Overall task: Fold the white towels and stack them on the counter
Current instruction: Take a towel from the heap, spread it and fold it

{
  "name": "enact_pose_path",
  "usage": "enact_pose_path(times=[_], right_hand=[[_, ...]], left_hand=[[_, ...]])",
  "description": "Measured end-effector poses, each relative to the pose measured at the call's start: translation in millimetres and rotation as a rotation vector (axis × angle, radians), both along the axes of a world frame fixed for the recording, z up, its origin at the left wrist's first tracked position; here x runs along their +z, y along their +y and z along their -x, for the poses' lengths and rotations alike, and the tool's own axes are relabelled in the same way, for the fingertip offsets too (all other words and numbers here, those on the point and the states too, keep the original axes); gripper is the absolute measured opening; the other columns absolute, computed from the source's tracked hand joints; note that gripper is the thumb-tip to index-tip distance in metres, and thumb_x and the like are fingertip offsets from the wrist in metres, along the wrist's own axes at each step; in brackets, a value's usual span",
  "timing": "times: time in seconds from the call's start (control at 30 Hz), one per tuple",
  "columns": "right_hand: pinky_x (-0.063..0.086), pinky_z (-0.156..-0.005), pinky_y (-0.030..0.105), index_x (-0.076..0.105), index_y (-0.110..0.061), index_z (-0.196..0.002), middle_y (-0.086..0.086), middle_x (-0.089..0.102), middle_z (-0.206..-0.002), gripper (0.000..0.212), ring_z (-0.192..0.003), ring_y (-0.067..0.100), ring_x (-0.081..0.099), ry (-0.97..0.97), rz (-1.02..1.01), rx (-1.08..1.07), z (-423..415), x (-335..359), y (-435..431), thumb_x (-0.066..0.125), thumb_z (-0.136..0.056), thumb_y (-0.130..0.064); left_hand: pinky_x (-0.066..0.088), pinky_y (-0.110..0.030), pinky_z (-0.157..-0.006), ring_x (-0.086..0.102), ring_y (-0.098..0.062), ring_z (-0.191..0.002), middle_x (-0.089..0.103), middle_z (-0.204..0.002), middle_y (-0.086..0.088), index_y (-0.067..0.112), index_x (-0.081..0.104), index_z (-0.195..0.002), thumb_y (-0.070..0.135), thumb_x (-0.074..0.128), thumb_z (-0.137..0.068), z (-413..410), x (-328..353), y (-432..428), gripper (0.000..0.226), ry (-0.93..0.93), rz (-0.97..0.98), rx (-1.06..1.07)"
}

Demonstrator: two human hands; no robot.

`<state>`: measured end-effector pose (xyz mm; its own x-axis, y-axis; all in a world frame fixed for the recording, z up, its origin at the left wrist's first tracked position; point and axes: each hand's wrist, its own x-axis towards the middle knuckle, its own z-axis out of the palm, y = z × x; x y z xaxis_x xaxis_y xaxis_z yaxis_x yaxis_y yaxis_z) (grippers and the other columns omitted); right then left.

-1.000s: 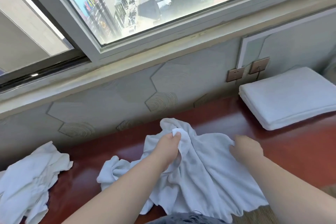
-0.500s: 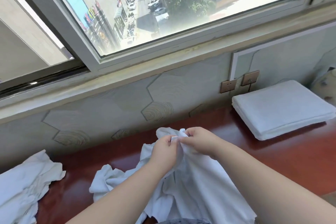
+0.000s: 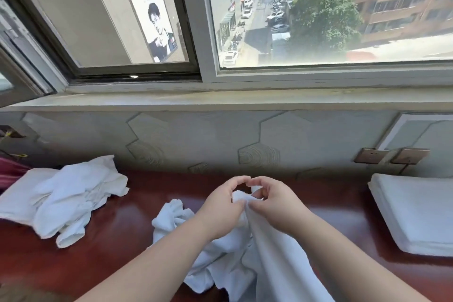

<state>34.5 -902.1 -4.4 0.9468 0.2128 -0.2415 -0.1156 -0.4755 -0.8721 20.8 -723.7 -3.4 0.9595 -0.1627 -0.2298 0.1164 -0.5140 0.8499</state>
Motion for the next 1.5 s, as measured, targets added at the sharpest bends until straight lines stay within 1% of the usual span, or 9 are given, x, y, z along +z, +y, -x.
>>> enact_pose_path(times=[0.33,0.53,0.63,0.9,1.03,1.17,1.23,1.37,1.5], right_hand=[[0.038,-0.057,0.028,0.061,-0.040,-0.089,-0.004,0.075,-0.082,0.020,-0.060,0.010,0.049,0.036,-0.111,0.071,4.1,31.7,46.7,0.076,-0.077,-0.039],[0.046,-0.069,0.032,0.071,-0.021,-0.087,0.002,0.071,-0.080,0.026,-0.072,0.014,0.064,0.121,0.134,0.223,6.0,40.7,47.9,0.069,-0.080,-0.045],[0.052,-0.086,0.038,0.077,-0.013,-0.105,0.013,0.077,-0.107,0.033,-0.103,0.032,0.073,0.207,-0.160,0.122,10.1,49.8,59.0,0.074,-0.090,-0.043],[0.057,-0.088,0.052,0.075,-0.007,-0.102,0.020,0.076,-0.099,0.035,-0.096,0.032,0.074,-0.025,-0.636,-0.333,9.8,105.1,163.8,0.060,-0.101,-0.039],[0.032,-0.048,0.024,0.053,-0.003,-0.076,-0.001,0.036,-0.057,0.070,-0.053,0.014,0.035,-0.447,-0.259,-0.353,13.8,134.8,208.5,0.051,-0.094,-0.071],[0.044,-0.063,0.009,0.078,-0.034,-0.107,-0.026,0.065,-0.072,0.017,-0.072,-0.005,0.061,-0.729,0.022,-0.168,20.9,136.1,245.2,0.061,-0.101,-0.031],[0.047,-0.075,0.010,0.072,-0.039,-0.125,-0.025,0.070,-0.087,0.036,-0.089,-0.005,0.064,-0.839,0.156,-0.174,23.9,131.2,255.6,0.068,-0.097,-0.017],[0.052,-0.055,0.030,0.074,-0.040,-0.122,-0.014,0.060,-0.068,0.029,-0.062,0.007,0.057,-1.014,0.325,-0.214,21.5,132.9,265.1,0.068,-0.097,-0.027],[0.048,-0.043,0.029,0.080,-0.030,-0.112,-0.009,0.055,-0.060,0.026,-0.050,0.017,0.053,-1.174,0.407,-0.269,17.2,137.2,273.9,0.059,-0.097,-0.037]], left_hand=[[0.059,-0.048,-0.075,0.061,-0.010,-0.069,0.075,-0.083,-0.005,0.037,0.073,-0.093,0.059,0.068,-0.080,6.1,19.8,70.2,0.026,0.051,0.050,-0.013],[0.045,-0.027,-0.043,0.063,-0.014,-0.047,0.065,-0.072,0.008,0.035,0.066,-0.083,0.033,0.062,-0.097,6.7,37.1,107.5,0.015,-0.129,0.023,0.186],[0.045,-0.031,-0.038,0.062,-0.025,-0.041,0.062,-0.072,-0.001,0.031,0.066,-0.083,0.029,0.060,-0.100,0.6,51.1,139.1,0.018,-0.158,0.095,0.232],[0.038,-0.009,-0.066,0.054,0.008,-0.086,0.057,-0.098,0.013,0.042,0.044,-0.113,0.027,0.058,-0.100,-13.5,80.2,182.4,0.024,-0.319,0.115,0.303],[0.049,-0.023,-0.077,0.064,0.004,-0.080,0.071,-0.088,0.015,0.042,0.050,-0.114,0.039,0.068,-0.094,-9.3,104.0,196.4,0.027,-0.289,0.391,0.352],[0.059,-0.035,-0.074,0.074,-0.021,-0.084,0.079,-0.095,-0.008,0.017,0.067,-0.105,0.028,0.079,-0.089,-3.8,125.0,204.1,0.022,-0.115,0.812,0.359],[0.059,-0.027,-0.065,0.074,-0.022,-0.079,0.078,-0.095,-0.018,0.006,0.070,-0.102,0.016,0.078,-0.089,0.0,131.1,210.4,0.018,-0.044,0.979,0.374],[0.059,-0.031,-0.064,0.072,-0.026,-0.081,0.075,-0.095,-0.022,0.002,0.069,-0.103,0.023,0.081,-0.073,5.5,135.5,224.6,0.038,0.035,1.124,0.400],[0.061,-0.034,-0.073,0.071,-0.027,-0.085,0.075,-0.096,-0.020,0.013,0.074,-0.092,0.017,0.074,-0.083,8.4,135.0,235.6,0.009,0.062,1.214,0.392]])
